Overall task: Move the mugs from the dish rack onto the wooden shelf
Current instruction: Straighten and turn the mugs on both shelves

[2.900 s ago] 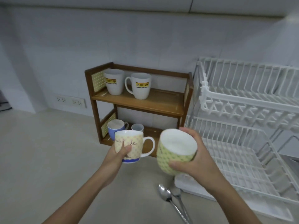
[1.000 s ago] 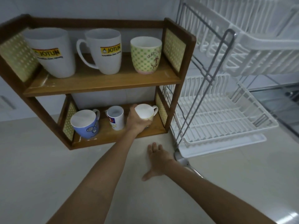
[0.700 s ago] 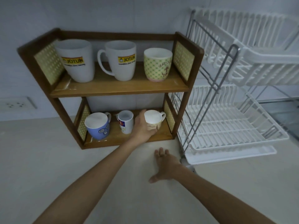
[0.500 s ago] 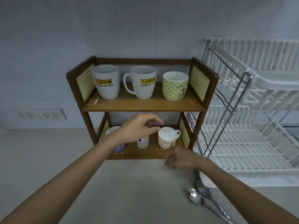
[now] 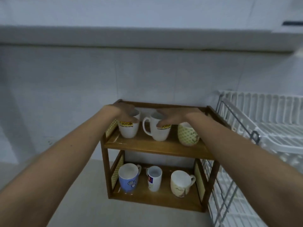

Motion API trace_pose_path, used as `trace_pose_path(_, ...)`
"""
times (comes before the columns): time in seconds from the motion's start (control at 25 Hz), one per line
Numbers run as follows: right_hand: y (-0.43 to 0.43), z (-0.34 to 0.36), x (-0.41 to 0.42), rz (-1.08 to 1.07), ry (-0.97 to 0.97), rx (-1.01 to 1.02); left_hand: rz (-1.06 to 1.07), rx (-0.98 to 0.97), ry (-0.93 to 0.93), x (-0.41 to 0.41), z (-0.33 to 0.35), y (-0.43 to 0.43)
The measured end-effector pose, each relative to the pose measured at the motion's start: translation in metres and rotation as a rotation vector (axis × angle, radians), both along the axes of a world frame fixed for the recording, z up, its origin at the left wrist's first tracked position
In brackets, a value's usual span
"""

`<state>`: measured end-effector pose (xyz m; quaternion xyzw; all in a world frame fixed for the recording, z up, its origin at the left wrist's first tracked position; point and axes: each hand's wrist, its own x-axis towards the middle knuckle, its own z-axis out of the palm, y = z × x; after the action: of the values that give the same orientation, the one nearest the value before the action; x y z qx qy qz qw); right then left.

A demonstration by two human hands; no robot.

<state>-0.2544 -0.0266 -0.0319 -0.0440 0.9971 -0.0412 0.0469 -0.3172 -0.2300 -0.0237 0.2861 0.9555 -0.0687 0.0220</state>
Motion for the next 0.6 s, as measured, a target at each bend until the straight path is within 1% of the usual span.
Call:
trace_pose_path(0.16, 0.002, -0.008, -0.009, -0.109, 0.038, -0.095, -0.013, 0.053, 0.033, -0.009, -0.008, 0.000)
trace_pose_path(0.28, -0.001, -0.016, -0.007, -0.138, 0.055, -0.138, -0.011, 0.026, 0.066, -0.012, -0.009, 0.003)
trace_pose_path(0.36, 0.006, -0.007, 0.001, -0.085, 0.045, -0.150, 0.015, 0.051, 0.030, -0.010, -0.004, 0.006)
trace_pose_path(0.44, 0.021, 0.009, 0.010, -0.109, 0.054, -0.174, 0.001, 0.112, -0.025, -0.007, 0.004, 0.015)
trace_pose_path(0.48, 0.030, 0.015, 0.014, -0.166, 0.068, -0.140, -0.028, 0.139, -0.067, -0.004, 0.007, 0.022)
trace_pose_path(0.52, 0.039, 0.019, 0.017, -0.246, 0.070, -0.046, -0.065, 0.168, -0.106, -0.001, 0.008, 0.031)
trace_pose_path(0.6, 0.045, 0.017, 0.028, -0.454, -0.034, 0.178, -0.139, 0.222, -0.152, 0.006, 0.004, 0.054)
